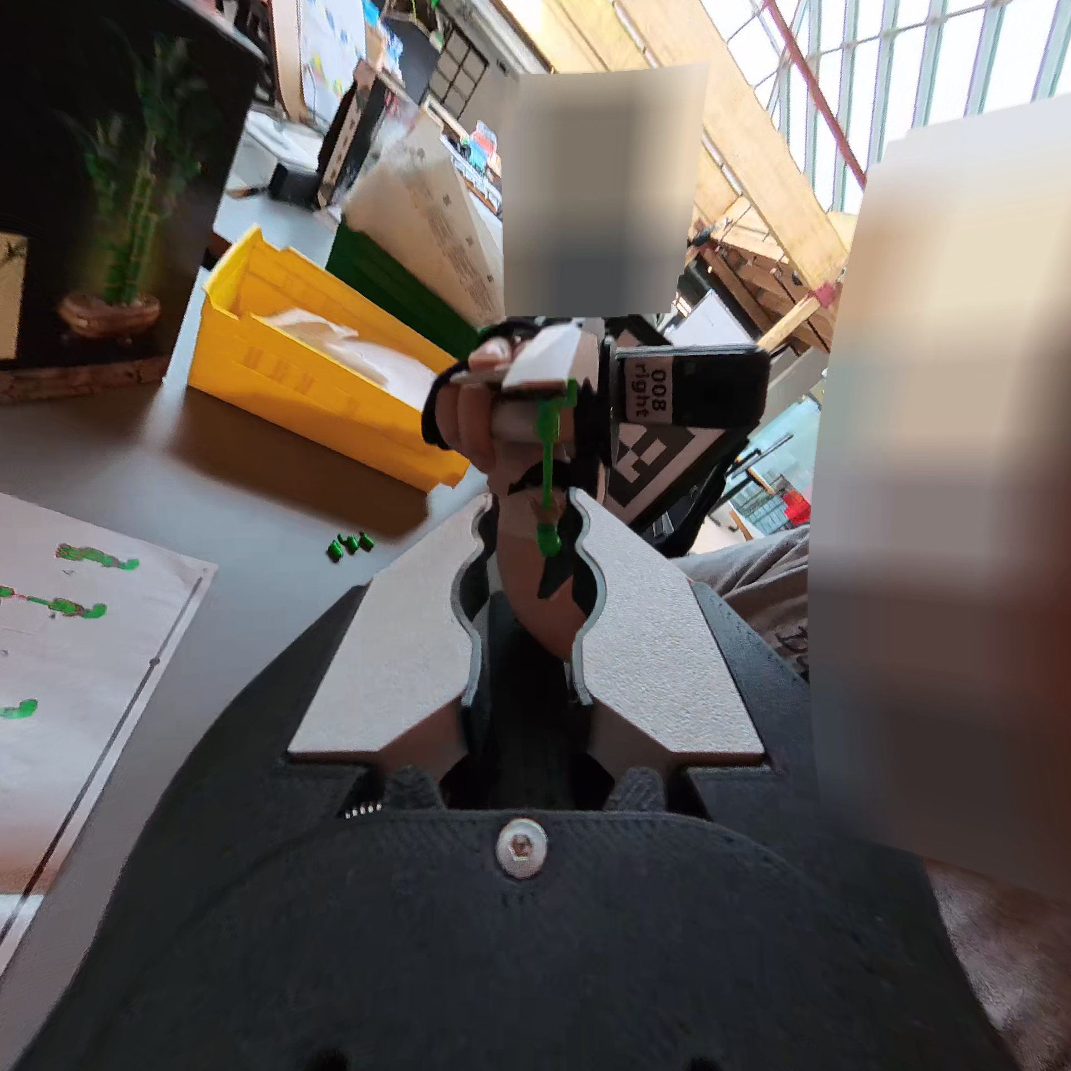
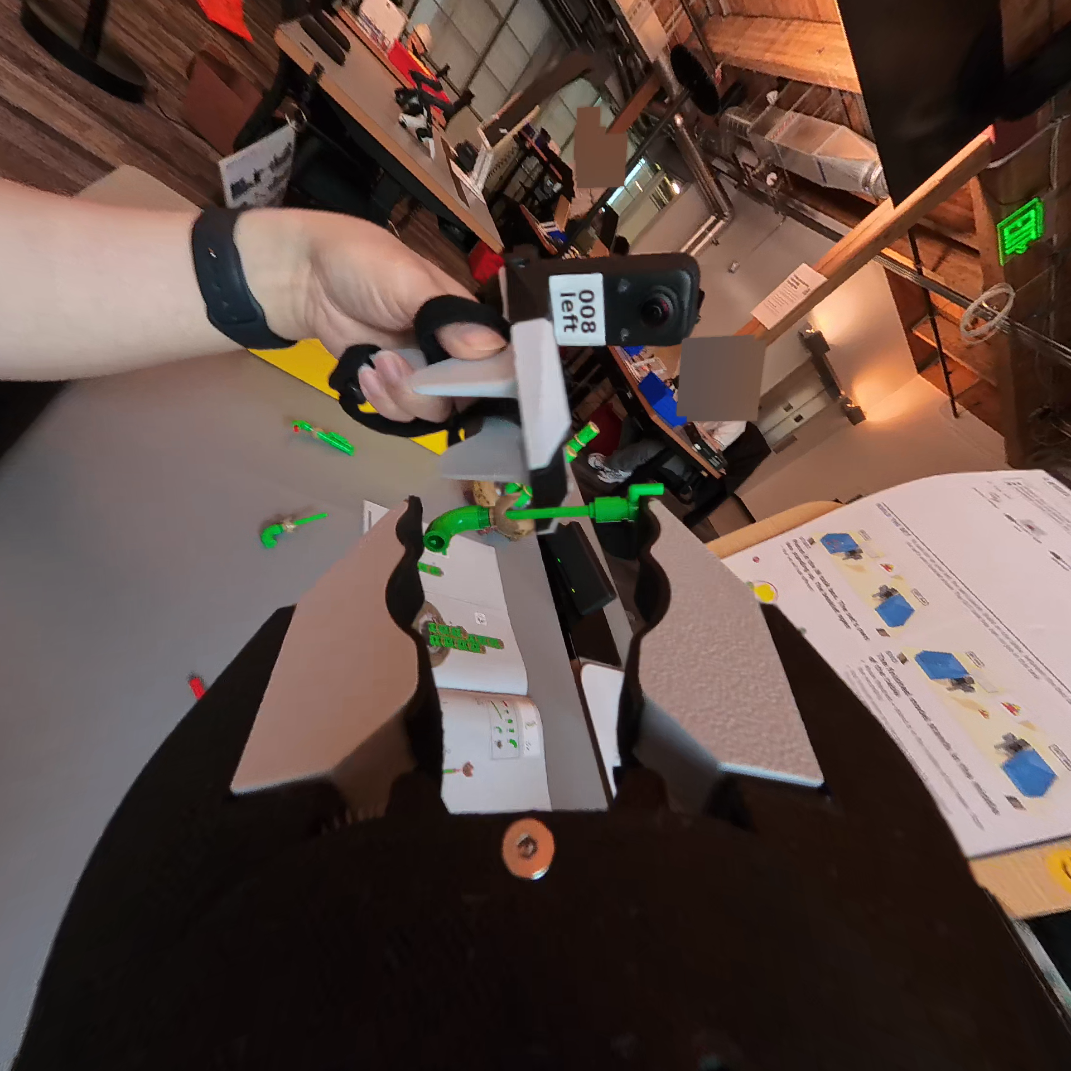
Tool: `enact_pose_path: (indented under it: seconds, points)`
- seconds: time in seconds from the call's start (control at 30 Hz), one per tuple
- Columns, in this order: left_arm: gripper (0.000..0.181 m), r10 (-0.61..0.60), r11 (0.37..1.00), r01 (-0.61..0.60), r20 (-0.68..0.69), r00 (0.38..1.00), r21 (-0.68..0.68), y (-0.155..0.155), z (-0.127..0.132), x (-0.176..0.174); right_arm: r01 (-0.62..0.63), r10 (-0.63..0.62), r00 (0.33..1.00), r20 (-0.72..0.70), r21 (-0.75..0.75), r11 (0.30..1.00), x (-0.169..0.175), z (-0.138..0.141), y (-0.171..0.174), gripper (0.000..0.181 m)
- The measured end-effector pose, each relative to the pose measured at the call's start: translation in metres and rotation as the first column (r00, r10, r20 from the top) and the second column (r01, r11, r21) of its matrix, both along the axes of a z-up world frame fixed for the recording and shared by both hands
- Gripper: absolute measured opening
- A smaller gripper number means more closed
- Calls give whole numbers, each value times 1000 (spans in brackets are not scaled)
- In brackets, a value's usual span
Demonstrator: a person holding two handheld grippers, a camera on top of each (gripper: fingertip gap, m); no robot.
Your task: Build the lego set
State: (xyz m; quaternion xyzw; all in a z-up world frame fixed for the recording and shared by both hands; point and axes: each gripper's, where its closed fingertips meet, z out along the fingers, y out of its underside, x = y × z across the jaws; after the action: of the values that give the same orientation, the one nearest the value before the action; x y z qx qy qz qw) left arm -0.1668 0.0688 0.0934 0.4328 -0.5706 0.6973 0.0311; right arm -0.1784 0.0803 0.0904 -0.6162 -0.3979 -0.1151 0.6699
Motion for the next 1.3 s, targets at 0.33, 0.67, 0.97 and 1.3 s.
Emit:
enact_pose_path:
  seconds: [0.33,0.67,0.97,1.3]
  points:
    - [1,-52,999,51,83,995,15,-13,6,-2,-44,44,999,13,8,999,-11,-2,1,73]
    - [1,-41,997,37,54,998,66,-13,-1,-2,-31,30,999,44,7,1000,-10,-6,3,72]
    - [1,-36,996,32,53,998,78,-15,-1,-2,-44,44,999,31,0,999,-10,-6,1,71]
    - [1,-28,996,23,50,998,86,-15,-2,-2,-45,45,999,27,-1,999,-10,-6,1,70]
